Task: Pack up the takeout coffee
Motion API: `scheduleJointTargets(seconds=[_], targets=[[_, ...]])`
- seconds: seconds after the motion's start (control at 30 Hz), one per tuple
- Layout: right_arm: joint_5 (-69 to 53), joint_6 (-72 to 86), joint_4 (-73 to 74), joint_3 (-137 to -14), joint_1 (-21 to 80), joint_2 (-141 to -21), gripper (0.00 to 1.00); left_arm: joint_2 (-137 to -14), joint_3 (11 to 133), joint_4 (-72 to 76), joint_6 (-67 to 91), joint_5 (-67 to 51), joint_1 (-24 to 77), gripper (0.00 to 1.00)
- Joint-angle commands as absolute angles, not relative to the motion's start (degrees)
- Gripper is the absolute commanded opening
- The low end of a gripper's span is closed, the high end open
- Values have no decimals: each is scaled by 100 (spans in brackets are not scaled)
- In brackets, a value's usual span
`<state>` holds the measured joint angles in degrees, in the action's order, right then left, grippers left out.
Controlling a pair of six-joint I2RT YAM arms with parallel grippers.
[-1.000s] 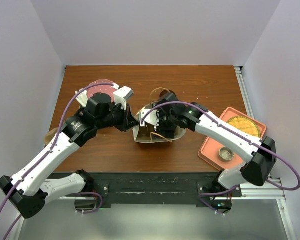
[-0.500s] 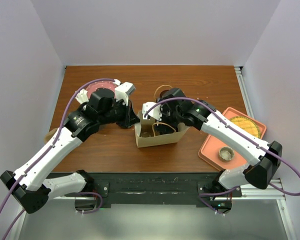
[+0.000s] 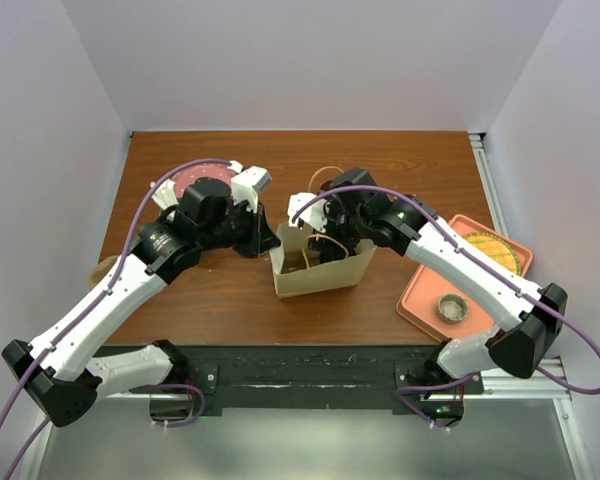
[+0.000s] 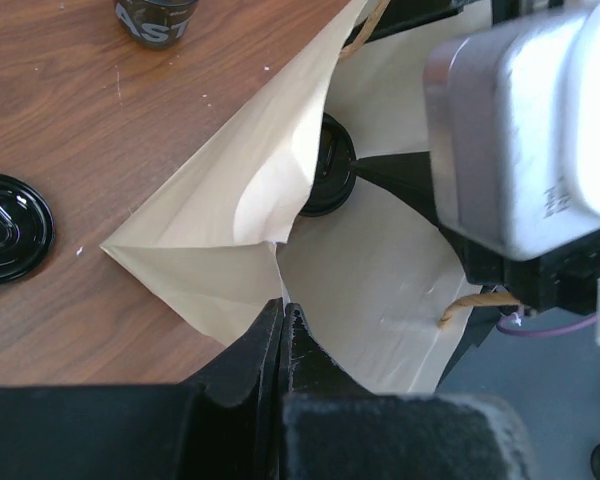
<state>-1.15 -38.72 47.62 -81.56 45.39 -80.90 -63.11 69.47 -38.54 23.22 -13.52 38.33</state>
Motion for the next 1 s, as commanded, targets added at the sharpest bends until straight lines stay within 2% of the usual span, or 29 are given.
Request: scheduleJointTargets(seconds=[0.0,0.47,0.97], targets=[[-220,-3683,4737,-8499,4404,-7945,69,-6232,6900,-3639,2312,-1485,3832,0],[-272,-3279,4667,-8684,4289,-7989,63,-6337,7013,-3700,2329,-1354,3823,0],[-27,-2321,4281,-8622,4236,-7409,60,-6609,7330,-3937,2320,-1116,3700,2]])
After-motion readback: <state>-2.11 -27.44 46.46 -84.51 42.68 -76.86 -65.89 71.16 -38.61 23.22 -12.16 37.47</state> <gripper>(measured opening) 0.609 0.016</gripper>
